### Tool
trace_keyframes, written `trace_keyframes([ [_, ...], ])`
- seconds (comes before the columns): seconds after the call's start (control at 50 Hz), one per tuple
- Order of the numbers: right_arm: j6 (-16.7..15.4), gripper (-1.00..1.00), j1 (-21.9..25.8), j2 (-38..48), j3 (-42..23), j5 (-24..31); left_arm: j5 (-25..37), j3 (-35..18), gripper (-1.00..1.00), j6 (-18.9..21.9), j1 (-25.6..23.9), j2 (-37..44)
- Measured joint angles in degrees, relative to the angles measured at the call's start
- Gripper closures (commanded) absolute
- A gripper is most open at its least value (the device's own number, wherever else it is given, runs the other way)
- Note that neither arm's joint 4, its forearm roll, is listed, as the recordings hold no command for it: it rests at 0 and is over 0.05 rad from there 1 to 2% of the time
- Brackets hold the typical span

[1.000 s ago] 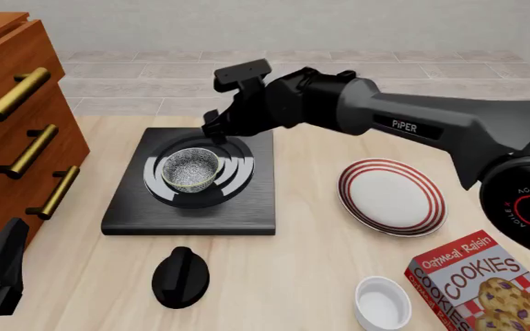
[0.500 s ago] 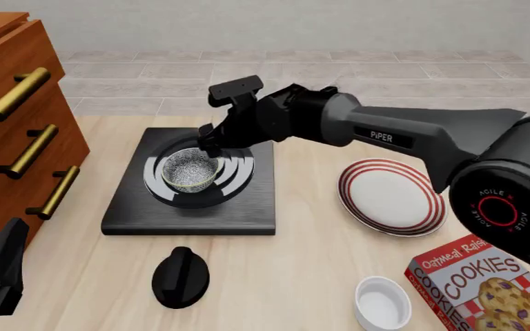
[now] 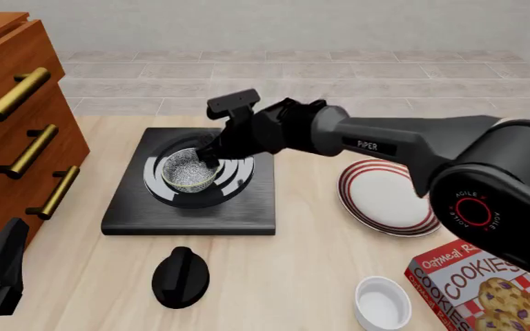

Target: Pick the akita bowl on the stove and place it on the plate.

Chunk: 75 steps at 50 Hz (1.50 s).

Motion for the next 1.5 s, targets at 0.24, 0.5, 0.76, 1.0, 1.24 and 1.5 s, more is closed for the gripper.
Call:
trace_keyframes([
  [0.24,0.43,-1.0,-0.16,1.45,-0.15,-0.63,0.0,0.0,-1.0,0.0,0.0,0.0],
  [0.5,1.03,-1.0,-0.26,2.31,0.0,-1.37,0.0,0.0,-1.0,0.0,0.0,0.0],
  [0.76,1.22,-1.0,-0.64,3.59,-0.47,-1.82,0.0,0.0,-1.0,0.0,0.0,0.0],
  [1.0,1.4,1.0,-0.6,4.55,-0.82,-2.34,0.0,0.0,-1.0,0.0,0.0,0.0],
  [1.24,2.65,1.0,0.14,2.38,1.43,-4.42,0.0,0.0,-1.0,0.0,0.0,0.0],
  [1.5,2.69,1.0,1.04,-1.94,5.56,-4.83,0.0,0.0,-1.0,0.0,0.0,0.0],
])
